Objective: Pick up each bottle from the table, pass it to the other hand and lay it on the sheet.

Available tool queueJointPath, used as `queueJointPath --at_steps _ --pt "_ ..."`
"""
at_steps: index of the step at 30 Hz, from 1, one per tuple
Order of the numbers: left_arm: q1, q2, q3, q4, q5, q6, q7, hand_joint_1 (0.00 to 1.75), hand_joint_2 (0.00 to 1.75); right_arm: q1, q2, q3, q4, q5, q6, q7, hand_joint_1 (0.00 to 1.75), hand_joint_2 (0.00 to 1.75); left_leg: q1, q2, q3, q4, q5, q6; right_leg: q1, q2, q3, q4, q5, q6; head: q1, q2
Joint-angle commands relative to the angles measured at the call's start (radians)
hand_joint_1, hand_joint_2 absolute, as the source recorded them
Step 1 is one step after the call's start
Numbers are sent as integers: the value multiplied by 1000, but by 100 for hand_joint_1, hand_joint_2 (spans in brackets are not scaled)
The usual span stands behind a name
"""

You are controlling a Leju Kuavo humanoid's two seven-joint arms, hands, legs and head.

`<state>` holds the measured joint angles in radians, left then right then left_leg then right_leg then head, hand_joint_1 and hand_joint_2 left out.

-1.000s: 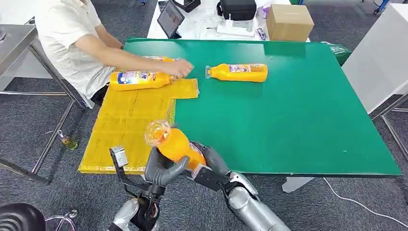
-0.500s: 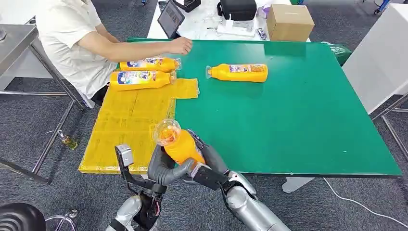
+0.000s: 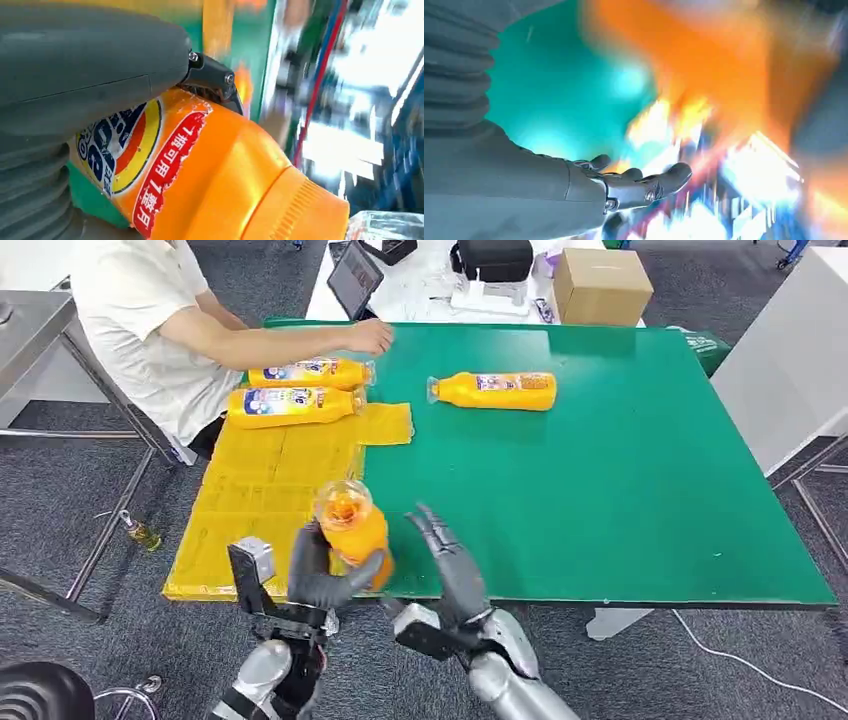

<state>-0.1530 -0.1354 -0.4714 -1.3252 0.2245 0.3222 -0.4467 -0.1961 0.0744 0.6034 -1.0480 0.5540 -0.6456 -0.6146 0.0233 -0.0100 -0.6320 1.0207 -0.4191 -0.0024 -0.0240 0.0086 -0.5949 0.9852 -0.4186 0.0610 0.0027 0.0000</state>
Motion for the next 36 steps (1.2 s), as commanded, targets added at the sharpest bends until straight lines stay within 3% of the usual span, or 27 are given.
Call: queueJointPath --at_steps 1,5,8,16,20,22,28,36 --pt "-32 24 101 26 -125 123 -27 175 175 124 65 -307 -185 145 -52 -84 0 0 0 0 6 0 -2 2 1 -3 6 0 -2 -4 0 0" --pt "-41 26 136 27 -176 187 -22 175 175 176 157 -474 -396 132 -52 -84 0 0 0 -1 1 1 -1 2 1 -2 2 2 -2 -3 1 0" --pt "-63 51 157 56 -294 260 4 175 175 180 169 -529 -414 101 -52 -84 0 0 0 0 1 0 -1 1 1 -2 2 1 -1 -3 0 0" --pt "-124 91 127 150 -516 301 94 175 175 187 166 -507 -420 76 -52 -84 0 0 0 0 3 -1 -1 1 1 -2 4 0 -1 -3 0 0" --pt "-309 104 54 373 -852 146 265 175 175 129 139 -427 -301 -9 -52 -84 0 0 0 -2 1 -1 1 1 0 -2 2 -1 0 -2 0 0" --pt "-348 90 54 427 -871 125 270 175 175 109 140 -418 -275 -15 -52 -84 0 0 1 -2 2 -1 1 1 1 -3 3 -1 0 -2 0 0" --pt "-348 90 54 427 -871 125 270 175 175 109 140 -418 -275 -15 -52 -84 0 0 1 4 7 -2 -1 2 2 1 7 -2 0 -5 1 0" --pt "-348 90 54 427 -871 125 270 175 175 109 140 -418 -275 -15 -52 -84 0 0 0 1 1 0 1 0 1 0 1 0 0 -2 0 0"
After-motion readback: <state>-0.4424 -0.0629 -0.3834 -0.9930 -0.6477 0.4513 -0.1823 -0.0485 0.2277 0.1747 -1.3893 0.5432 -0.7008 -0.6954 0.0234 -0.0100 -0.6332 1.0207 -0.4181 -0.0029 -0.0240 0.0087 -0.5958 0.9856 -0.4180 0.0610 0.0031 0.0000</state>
